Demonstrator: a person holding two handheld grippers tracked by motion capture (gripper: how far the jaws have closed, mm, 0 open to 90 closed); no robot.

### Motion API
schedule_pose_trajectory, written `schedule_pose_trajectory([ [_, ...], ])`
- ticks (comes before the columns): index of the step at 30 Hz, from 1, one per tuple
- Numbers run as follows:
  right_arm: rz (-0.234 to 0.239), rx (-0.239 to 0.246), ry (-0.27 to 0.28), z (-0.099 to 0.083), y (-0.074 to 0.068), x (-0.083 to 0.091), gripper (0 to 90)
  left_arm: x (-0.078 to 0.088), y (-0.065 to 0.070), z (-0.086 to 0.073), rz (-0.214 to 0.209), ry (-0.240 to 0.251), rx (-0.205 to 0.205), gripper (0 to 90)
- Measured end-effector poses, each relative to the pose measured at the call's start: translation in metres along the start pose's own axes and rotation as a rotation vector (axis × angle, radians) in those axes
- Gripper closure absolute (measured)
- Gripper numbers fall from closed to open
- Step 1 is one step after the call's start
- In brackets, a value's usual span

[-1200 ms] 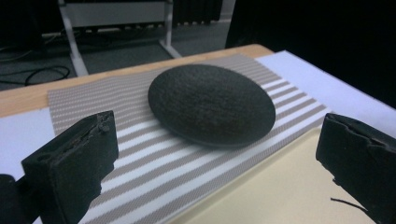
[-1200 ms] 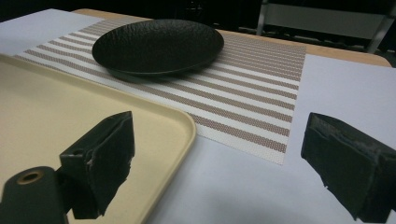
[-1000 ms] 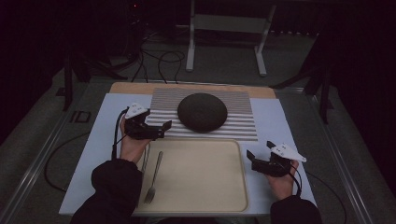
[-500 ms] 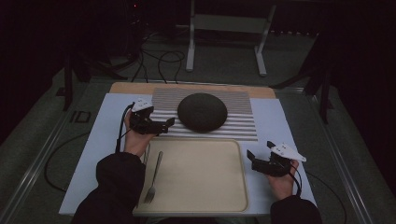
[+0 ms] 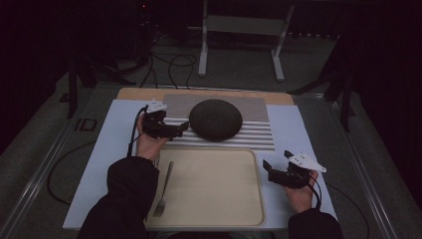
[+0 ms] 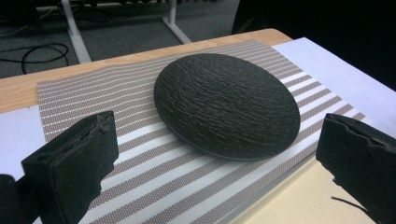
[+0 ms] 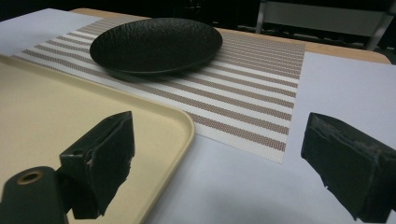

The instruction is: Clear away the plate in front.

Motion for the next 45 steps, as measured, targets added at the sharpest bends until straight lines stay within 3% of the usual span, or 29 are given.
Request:
schedule_pose_trajectory([
  [4, -0.001, -0.002, 0.0, 0.0, 0.0, 0.0, 9.6, -0.005, -0.002, 0.001, -0.014, 0.001, 0.013, 0.0],
  [16, 0.0, 0.002, -0.001, 0.0, -0.001, -0.001, 9.6, -0.019, -0.006, 0.006, 0.011, -0.006, -0.024, 0.0],
  [28, 0.005, 0.002, -0.001, 0.0, -0.002, -0.002, 9.6, -0.037, -0.007, 0.025, 0.017, -0.021, -0.06, 0.0],
  [34, 0.007, 0.003, 0.0, 0.0, -0.002, -0.002, 9.6, -0.051, -0.012, 0.023, 0.03, -0.048, -0.041, 0.0],
  [45, 0.01, 0.0, -0.002, 0.0, -0.003, -0.003, 9.6, -0.076, -0.012, 0.01, 0.001, -0.097, 0.026, 0.0],
])
Point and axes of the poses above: each handheld gripper's, and its own axes: x roughly backward along the jaws, z roughly out of its top, y roughly to its right, the point moved 10 cm from there along -x, roughly forward along the jaws, and after that the axes turned 6 degrees about -x, right-handed, at the moved point
